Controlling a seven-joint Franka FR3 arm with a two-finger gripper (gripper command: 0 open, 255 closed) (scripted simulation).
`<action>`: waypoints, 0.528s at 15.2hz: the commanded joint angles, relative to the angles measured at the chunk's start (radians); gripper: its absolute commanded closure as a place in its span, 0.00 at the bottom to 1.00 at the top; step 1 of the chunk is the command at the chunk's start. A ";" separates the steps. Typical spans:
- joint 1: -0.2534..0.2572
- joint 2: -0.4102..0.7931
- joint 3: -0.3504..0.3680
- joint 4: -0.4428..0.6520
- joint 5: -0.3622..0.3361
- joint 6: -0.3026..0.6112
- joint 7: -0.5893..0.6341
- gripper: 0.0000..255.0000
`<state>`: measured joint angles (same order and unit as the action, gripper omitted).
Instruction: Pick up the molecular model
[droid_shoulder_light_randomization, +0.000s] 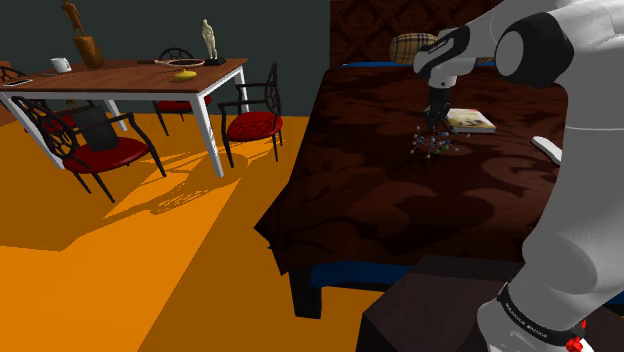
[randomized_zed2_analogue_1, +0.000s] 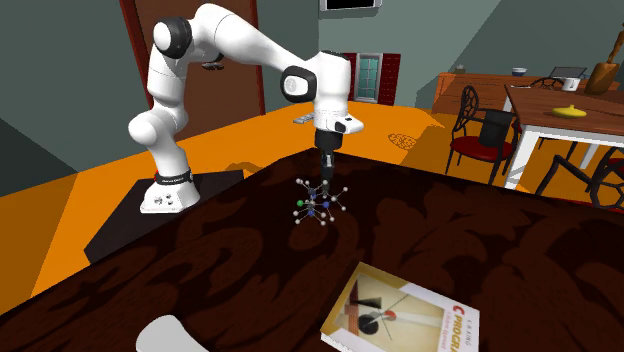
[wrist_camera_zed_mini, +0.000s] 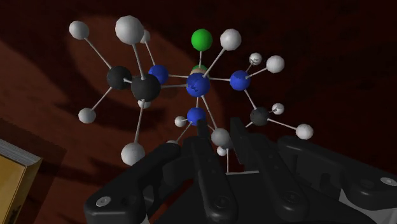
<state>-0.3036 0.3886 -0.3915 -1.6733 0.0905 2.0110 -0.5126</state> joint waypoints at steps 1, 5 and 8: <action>0.000 0.000 0.000 -0.001 0.000 0.000 0.000 1.00; 0.002 -0.012 -0.002 0.023 -0.005 -0.035 0.003 1.00; 0.002 -0.023 -0.004 0.049 -0.010 -0.071 0.004 1.00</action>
<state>-0.3003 0.3646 -0.3956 -1.6400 0.0806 1.9542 -0.5080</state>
